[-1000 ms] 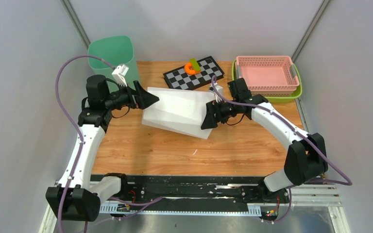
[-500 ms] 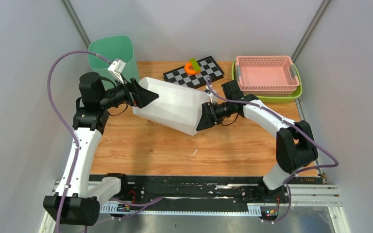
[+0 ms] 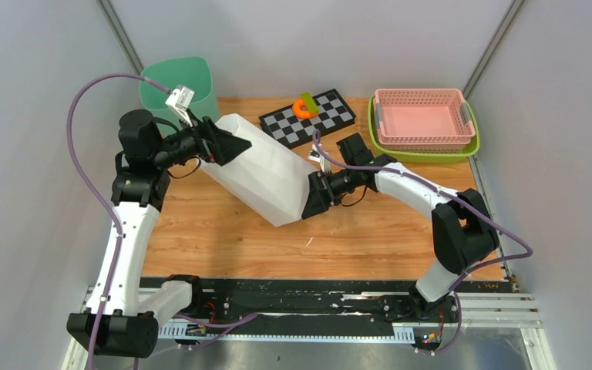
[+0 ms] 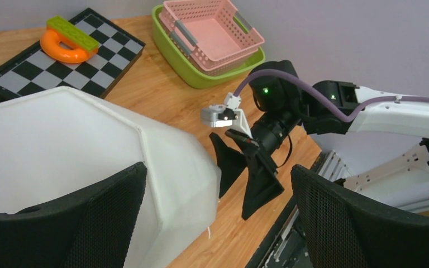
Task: Turn the large container upside down
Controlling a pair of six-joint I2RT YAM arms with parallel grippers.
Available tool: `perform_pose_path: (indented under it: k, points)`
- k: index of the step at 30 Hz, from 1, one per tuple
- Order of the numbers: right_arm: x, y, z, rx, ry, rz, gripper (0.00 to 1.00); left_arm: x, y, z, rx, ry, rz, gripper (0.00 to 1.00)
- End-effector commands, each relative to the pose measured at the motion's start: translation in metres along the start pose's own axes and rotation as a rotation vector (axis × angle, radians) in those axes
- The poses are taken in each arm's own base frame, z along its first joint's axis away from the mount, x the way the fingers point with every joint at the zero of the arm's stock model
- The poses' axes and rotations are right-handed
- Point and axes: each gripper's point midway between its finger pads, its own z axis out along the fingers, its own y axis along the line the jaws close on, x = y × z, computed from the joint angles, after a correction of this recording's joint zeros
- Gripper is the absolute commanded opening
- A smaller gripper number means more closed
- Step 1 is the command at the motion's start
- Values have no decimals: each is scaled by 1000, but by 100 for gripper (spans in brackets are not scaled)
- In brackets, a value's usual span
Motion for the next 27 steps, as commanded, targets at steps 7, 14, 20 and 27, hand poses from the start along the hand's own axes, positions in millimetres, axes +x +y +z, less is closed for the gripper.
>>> perform_pose_path:
  k: [7, 14, 20, 27]
  points:
    - [-16, 30, 15, -123, -28, -156, 81, 41, -12, 11, 85, 130, -114, 100]
    - [-16, 29, 8, -93, -44, -183, 81, 49, -8, 14, 81, 145, -115, 100]
    - [-20, 31, -1, -76, -68, -212, 81, 51, -8, 13, 80, 146, -105, 100]
    - [-23, 38, -20, 2, -103, -308, 82, 40, -11, 10, 56, 130, -42, 100]
